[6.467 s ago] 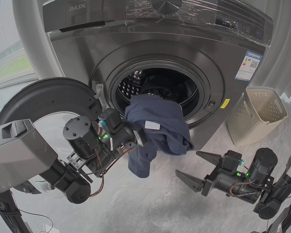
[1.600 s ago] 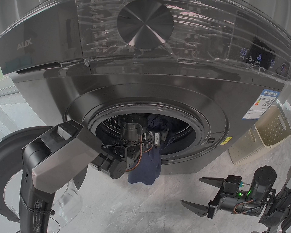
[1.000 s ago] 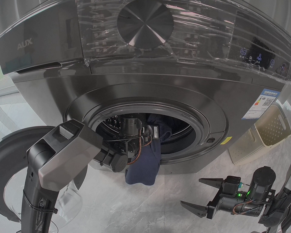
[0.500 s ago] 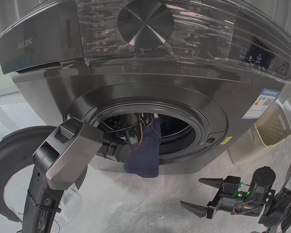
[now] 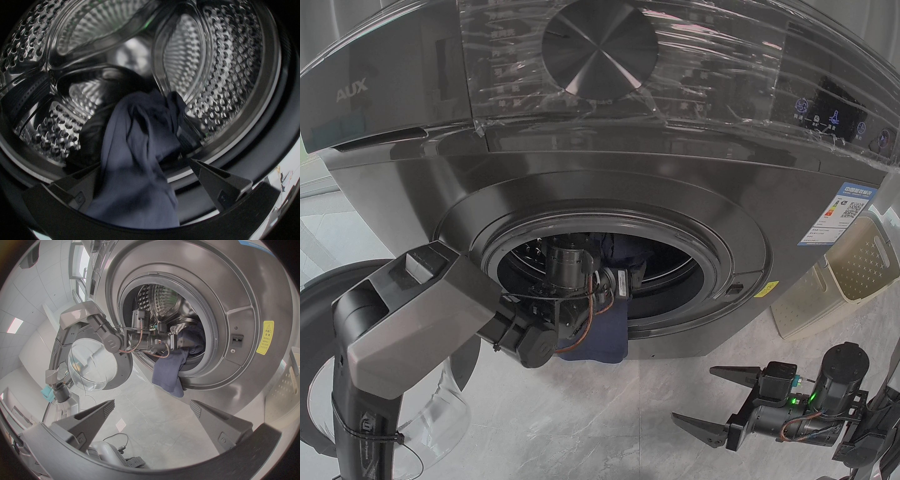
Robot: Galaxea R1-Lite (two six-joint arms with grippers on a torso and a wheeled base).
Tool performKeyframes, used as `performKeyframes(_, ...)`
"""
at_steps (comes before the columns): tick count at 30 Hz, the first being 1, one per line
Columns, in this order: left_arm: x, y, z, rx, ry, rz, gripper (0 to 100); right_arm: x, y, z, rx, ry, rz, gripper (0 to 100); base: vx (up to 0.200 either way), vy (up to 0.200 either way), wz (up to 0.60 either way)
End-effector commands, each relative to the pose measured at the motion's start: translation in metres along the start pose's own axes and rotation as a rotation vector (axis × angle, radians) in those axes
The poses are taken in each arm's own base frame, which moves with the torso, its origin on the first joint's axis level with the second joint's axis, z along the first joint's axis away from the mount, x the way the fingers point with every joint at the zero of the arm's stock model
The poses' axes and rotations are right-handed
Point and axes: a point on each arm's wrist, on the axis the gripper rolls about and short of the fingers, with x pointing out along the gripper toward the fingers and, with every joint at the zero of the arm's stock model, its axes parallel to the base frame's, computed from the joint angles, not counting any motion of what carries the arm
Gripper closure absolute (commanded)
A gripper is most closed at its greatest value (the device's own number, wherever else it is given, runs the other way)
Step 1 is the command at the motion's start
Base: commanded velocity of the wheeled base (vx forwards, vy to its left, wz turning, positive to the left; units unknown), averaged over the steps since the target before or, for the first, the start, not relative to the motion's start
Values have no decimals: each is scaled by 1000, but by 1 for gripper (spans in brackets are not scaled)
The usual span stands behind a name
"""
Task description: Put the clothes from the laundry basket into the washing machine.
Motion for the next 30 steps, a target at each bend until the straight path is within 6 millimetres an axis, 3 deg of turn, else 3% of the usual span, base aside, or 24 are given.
performKeyframes(1,-35,-8,0,25,94,-10,0,-2,0,-1,-1,2,1,0,0,0,0)
performKeyframes(13,-30,11,-22,65,156,62,0,0,0,1,2,-9,4,0,0,0,0)
performKeyframes(14,-28,11,-26,68,162,62,100,1,0,2,2,-13,5,0,0,0,0)
performKeyframes(24,-12,15,-34,53,151,59,100,8,1,16,2,-88,11,0,0,0,0)
performKeyframes(27,1,15,-21,33,66,53,100,10,1,19,2,-102,12,0,0,0,0)
performKeyframes(28,12,14,-4,9,-52,38,100,10,1,20,2,-108,13,0,0,0,0)
performKeyframes(30,24,16,10,-9,-152,32,100,11,1,21,1,-112,13,0,0,0,0)
